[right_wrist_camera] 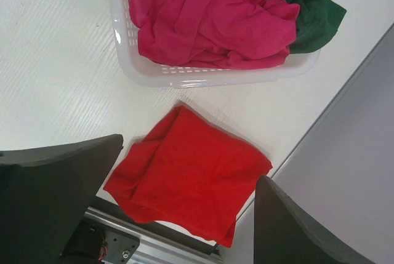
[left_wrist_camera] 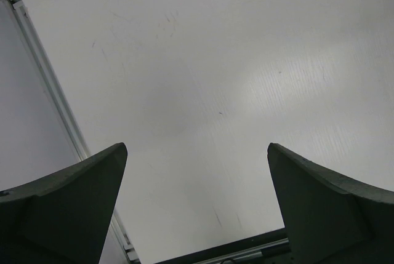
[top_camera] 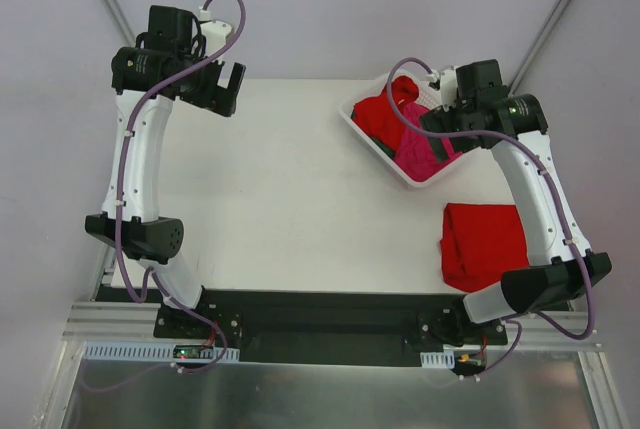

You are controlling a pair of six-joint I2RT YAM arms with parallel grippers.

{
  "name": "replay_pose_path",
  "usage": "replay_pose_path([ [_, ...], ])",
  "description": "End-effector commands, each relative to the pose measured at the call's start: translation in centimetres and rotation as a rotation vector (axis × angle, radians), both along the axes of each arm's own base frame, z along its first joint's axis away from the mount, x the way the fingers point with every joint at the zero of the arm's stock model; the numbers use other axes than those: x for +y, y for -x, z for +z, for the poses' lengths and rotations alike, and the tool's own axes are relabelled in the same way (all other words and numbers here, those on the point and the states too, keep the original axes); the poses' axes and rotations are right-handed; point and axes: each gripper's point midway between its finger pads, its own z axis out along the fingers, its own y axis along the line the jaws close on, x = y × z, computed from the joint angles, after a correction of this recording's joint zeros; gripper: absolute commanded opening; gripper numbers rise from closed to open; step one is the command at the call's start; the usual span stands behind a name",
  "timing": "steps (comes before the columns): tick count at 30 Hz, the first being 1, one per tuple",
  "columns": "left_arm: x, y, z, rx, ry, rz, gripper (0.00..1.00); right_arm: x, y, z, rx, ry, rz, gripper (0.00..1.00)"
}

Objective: Fold and stack the t-shirts

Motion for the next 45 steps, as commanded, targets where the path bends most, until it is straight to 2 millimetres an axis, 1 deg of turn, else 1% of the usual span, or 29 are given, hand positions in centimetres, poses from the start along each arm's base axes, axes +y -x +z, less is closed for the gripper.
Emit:
replay_pose_path([
  [1,0.1,0.3,0.9,-0.027,-0.012,-0.006,0.99,0.4,-0.2,1.8,-0.052,-0.022,0.005,1.00],
  [10,-0.1,0.1,0.6,-0.017,-0.017,-0.010,0.99,0.3,0.2,1.3,-0.036,-0.015,0.014,1.00],
  [16,-0.1,0.3,0.4,-0.010,-0.020,-0.014,0.99,0.5,0.0,1.2,-0.029,-0.021,0.018,1.00],
  [28,-0.2,-0.1,0.1,-0.003,-0.021,-0.018,0.99,0.5,-0.3,1.3,-0.032,-0.003,0.026,1.00],
  [29,-0.2,-0.1,0.0,-0.001,-0.023,-0.017,0.99,0.5,-0.3,1.5,-0.036,0.003,0.037,1.00],
  [30,-0.2,-0.1,0.0,-0.002,-0.025,-0.017,0.99,0.8,-0.3,2.1,-0.050,-0.006,0.062,1.00],
  [32,-0.2,-0.1,0.0,-0.001,-0.027,-0.026,0.99,1.2,0.2,2.9,-0.045,0.007,0.159,1.00],
  [33,-0.3,0.0,0.0,0.001,-0.022,-0.031,0.99,2.3,0.4,4.0,-0.061,-0.034,0.222,1.00],
  [34,-0.4,0.0,0.0,0.000,-0.022,-0.037,0.99,2.5,1.3,4.1,-0.031,-0.025,0.289,1.00],
  [36,-0.4,-0.1,0.0,0.001,-0.021,-0.036,0.99,4.2,2.3,4.8,-0.020,-0.085,0.385,1.00],
  [37,-0.3,-0.1,0.0,0.000,-0.024,-0.035,0.99,4.5,3.4,4.3,0.024,-0.081,0.433,1.00],
  [39,-0.3,-0.3,-0.1,0.000,-0.025,-0.033,0.99,5.1,4.8,3.2,0.091,-0.067,0.512,1.00],
  [40,-0.4,-0.3,-0.1,0.000,-0.019,-0.033,0.99,5.2,6.1,1.5,0.163,-0.048,0.542,1.00],
  [42,-0.6,-0.4,-0.1,0.001,-0.013,-0.035,0.99,4.8,7.3,-0.5,0.231,0.002,0.577,1.00],
  [43,-0.6,-0.3,0.1,-0.003,-0.010,-0.033,0.99,4.5,8.7,-2.6,0.302,0.031,0.599,1.00],
  [45,-0.6,-0.4,0.1,-0.004,-0.009,-0.032,0.99,4.1,9.6,-4.2,0.351,0.070,0.636,1.00],
])
